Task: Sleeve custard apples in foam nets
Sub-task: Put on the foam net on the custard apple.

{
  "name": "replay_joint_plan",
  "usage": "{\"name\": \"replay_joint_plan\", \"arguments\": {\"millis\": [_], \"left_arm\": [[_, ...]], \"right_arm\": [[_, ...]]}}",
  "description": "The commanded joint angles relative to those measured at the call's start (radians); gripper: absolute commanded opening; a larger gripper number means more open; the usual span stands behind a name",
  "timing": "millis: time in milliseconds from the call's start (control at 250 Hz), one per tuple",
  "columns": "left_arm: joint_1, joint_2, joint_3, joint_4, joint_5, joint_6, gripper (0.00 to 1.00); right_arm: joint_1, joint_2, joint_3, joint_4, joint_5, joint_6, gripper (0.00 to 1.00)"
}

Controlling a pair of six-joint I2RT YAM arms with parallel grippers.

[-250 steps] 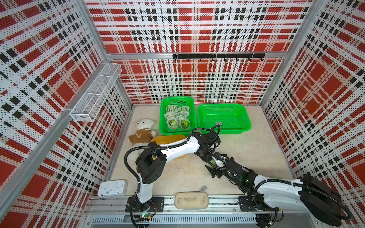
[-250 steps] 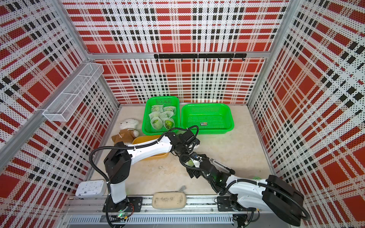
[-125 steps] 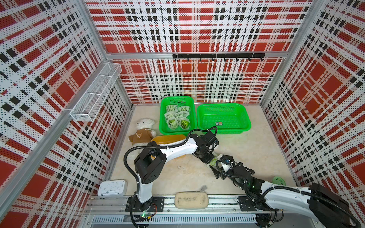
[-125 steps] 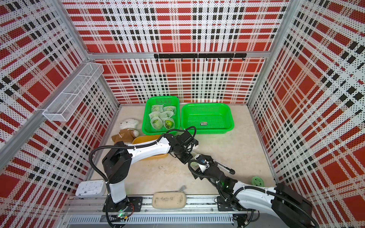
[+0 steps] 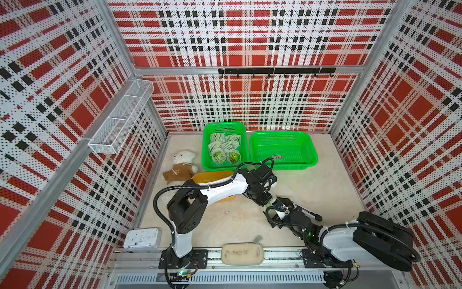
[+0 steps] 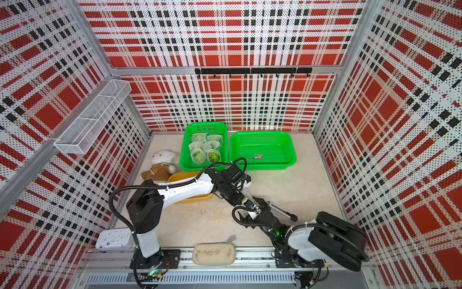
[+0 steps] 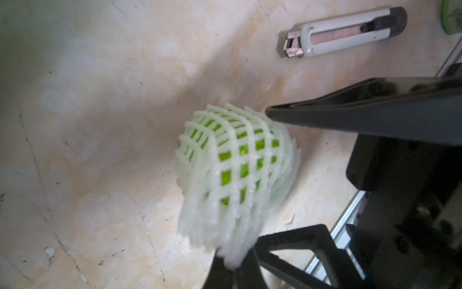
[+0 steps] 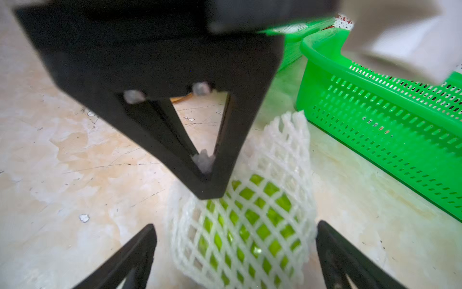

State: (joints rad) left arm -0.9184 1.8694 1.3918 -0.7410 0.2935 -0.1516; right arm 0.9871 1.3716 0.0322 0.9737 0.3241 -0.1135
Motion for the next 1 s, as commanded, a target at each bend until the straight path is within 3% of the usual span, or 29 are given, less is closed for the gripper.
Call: {"name": "replay_joint_plan", "arguments": {"millis": [0, 172, 348, 492, 644, 760, 768, 772, 792, 804, 997], "left_arm": [[-0.013, 0.004, 0.028, -0.007, 0.017, 0.004, 0.00], [-0.013, 0.011, 0.024, -0.011, 0.017, 0.005, 0.00], [-0.008, 0.014, 0.026, -0.015, 0.011, 0.001, 0.02], [-0.005, 0.010, 0.035, -0.011, 0.015, 0.003, 0.12], [0.002, -0.015, 0.030, 0.009, 0.044, 0.003, 0.30], [0.035, -0.068, -0.012, 0.072, 0.107, -0.014, 0.50], [0.038, -0.072, -0.014, 0.077, 0.111, -0.015, 0.62], [0.039, -0.075, -0.017, 0.080, 0.113, -0.016, 0.62], [0.047, -0.089, -0.026, 0.093, 0.126, -0.018, 0.92], [0.053, -0.098, -0.032, 0.101, 0.132, -0.020, 0.99], [0.174, -0.276, -0.157, 0.261, 0.272, -0.065, 0.99]], "right_arm": [[0.002, 0.116, 0.023, 0.236, 0.005, -0.027, 1.00], [-0.001, 0.320, 0.025, 0.445, 0.027, -0.026, 0.90], [0.000, 0.310, 0.021, 0.431, 0.036, -0.021, 0.68], [-0.002, 0.263, 0.030, 0.313, 0.011, 0.002, 0.55], [-0.001, 0.191, 0.030, 0.205, 0.002, 0.028, 0.52], [-0.002, 0.095, 0.043, 0.067, -0.013, 0.047, 0.51], [-0.001, 0.086, 0.045, 0.055, -0.014, 0.047, 0.51], [-0.002, 0.080, 0.046, 0.048, -0.014, 0.048, 0.51], [-0.002, 0.056, 0.052, 0.010, -0.016, 0.054, 0.51], [-0.002, 0.041, 0.054, -0.015, -0.016, 0.057, 0.51], [-0.004, -0.228, 0.105, -0.399, -0.026, 0.102, 0.50]]}}
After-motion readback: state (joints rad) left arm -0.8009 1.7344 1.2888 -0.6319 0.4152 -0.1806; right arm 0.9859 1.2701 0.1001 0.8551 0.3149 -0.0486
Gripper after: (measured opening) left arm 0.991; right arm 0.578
